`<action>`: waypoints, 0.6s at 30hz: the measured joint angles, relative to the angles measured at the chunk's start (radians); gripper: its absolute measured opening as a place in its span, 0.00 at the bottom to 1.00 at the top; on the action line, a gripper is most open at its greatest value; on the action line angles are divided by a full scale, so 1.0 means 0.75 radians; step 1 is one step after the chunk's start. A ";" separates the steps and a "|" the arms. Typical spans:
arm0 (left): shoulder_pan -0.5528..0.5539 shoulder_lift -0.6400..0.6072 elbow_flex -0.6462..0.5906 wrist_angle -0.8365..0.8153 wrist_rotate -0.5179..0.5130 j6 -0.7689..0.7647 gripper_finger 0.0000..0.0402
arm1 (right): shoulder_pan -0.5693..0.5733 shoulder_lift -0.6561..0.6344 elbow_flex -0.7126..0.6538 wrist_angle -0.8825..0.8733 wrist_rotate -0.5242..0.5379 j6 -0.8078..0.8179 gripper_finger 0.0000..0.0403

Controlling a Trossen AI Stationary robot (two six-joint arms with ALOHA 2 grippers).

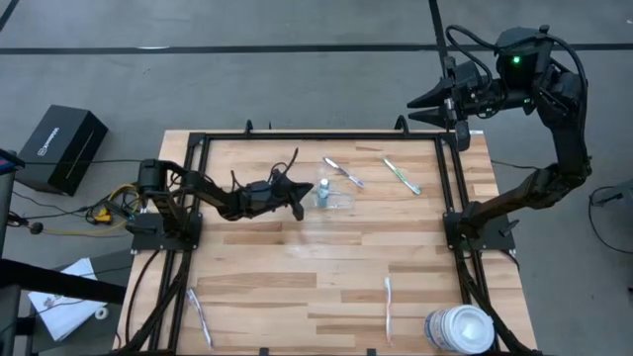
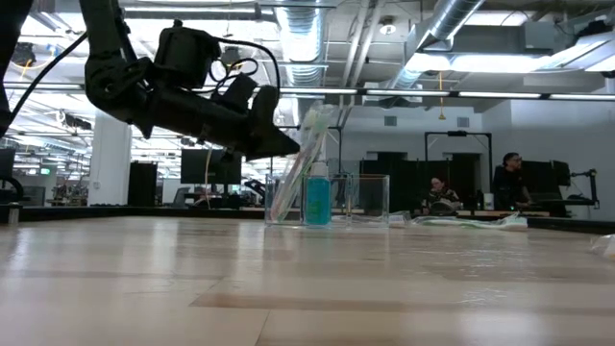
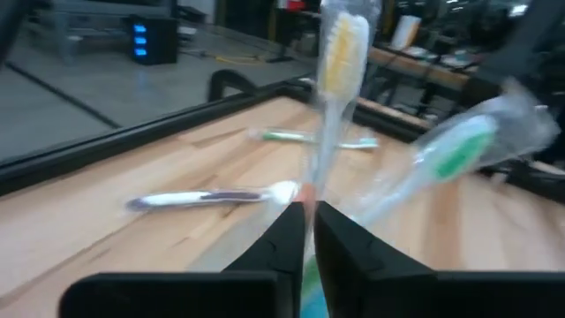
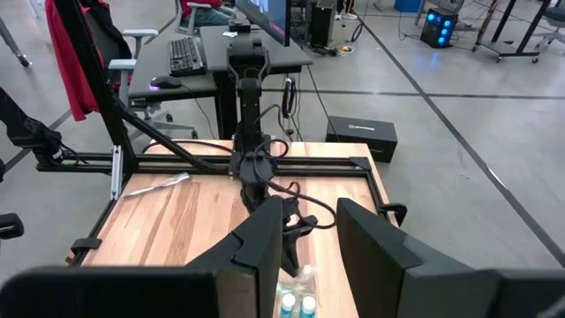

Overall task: Pick & Place toothbrushing station
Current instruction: Put the top orange toothbrush into the transparent organizer, then put the orange toothbrush into the transparent organizer

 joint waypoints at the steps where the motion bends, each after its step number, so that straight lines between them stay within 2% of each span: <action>1: 0.000 -0.005 0.000 0.006 0.028 0.001 0.08 | 0.000 0.000 0.000 0.000 0.000 0.001 0.26; 5: 0.000 -0.057 0.000 0.023 0.101 0.002 0.16 | 0.000 0.000 0.000 0.001 0.000 0.001 0.26; 11: 0.011 -0.203 0.000 -0.003 0.102 0.103 0.31 | 0.000 0.000 -0.001 0.009 0.000 0.001 0.26; 18: 0.072 -0.457 0.000 -0.268 0.118 0.120 0.42 | 0.000 0.000 0.000 0.058 0.000 0.025 0.26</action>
